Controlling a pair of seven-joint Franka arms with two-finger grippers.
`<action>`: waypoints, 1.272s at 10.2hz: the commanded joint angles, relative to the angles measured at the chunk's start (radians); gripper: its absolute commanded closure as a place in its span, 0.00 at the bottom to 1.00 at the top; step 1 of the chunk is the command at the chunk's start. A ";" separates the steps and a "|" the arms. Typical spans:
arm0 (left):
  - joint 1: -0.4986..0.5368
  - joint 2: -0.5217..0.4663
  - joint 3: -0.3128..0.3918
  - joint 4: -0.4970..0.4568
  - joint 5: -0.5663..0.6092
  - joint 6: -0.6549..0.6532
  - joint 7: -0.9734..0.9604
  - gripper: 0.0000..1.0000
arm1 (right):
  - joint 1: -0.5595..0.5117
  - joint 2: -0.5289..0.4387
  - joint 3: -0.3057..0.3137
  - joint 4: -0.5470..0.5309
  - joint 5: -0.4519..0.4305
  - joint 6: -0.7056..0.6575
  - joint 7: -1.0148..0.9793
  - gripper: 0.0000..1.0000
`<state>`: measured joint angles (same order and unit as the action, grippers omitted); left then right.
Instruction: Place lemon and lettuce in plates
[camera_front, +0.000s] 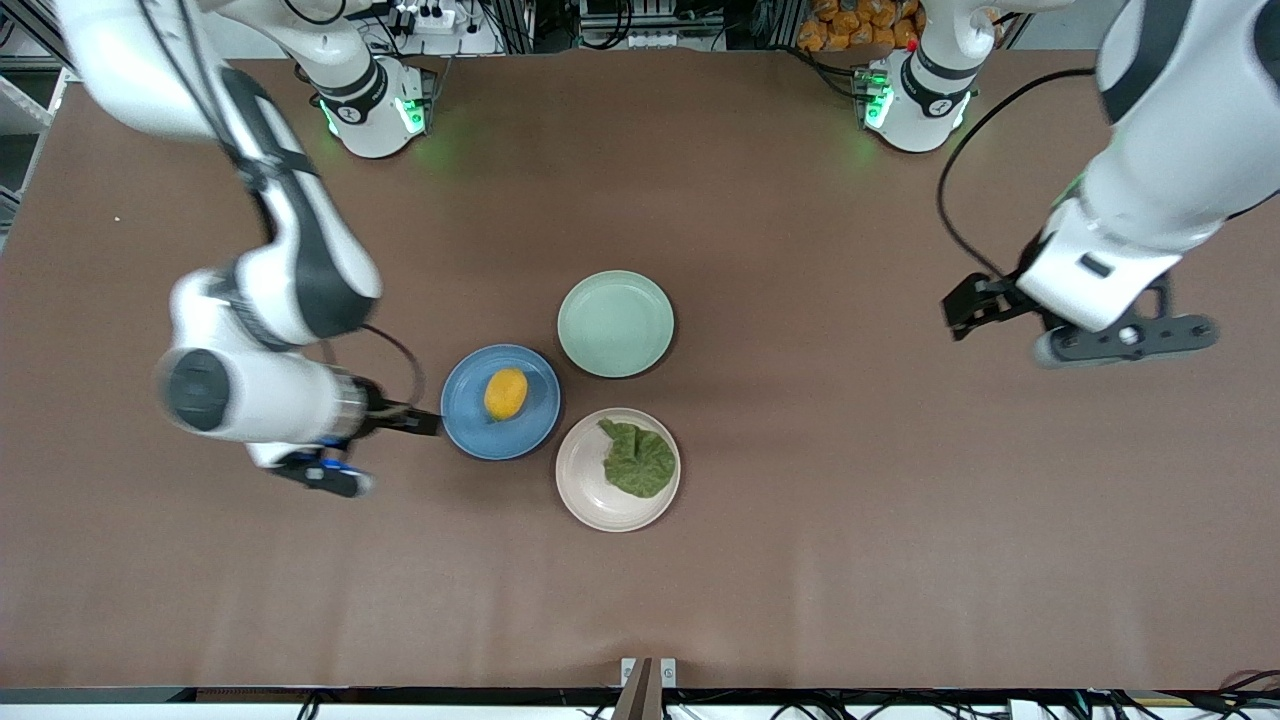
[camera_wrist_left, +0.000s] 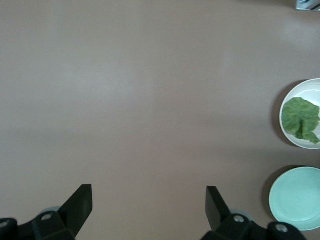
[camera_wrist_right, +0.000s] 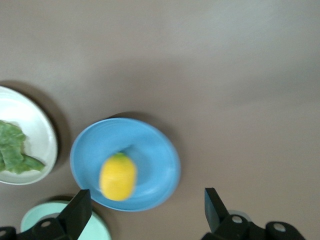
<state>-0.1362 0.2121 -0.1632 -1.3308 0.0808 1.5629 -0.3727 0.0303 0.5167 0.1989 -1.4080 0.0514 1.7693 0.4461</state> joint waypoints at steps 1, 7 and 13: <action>0.044 -0.060 -0.009 -0.056 -0.016 -0.026 0.012 0.00 | -0.029 -0.137 -0.067 -0.040 0.004 -0.089 -0.192 0.00; 0.127 -0.123 -0.006 -0.076 -0.019 -0.056 0.118 0.00 | -0.121 -0.438 -0.069 -0.149 -0.007 -0.198 -0.276 0.00; 0.113 -0.177 0.040 -0.159 -0.018 -0.015 0.127 0.00 | -0.115 -0.466 -0.105 -0.131 -0.061 -0.223 -0.408 0.00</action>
<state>-0.0210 0.0921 -0.1349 -1.4324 0.0807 1.5165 -0.2724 -0.0805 0.0646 0.0876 -1.5175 0.0121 1.5385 0.0500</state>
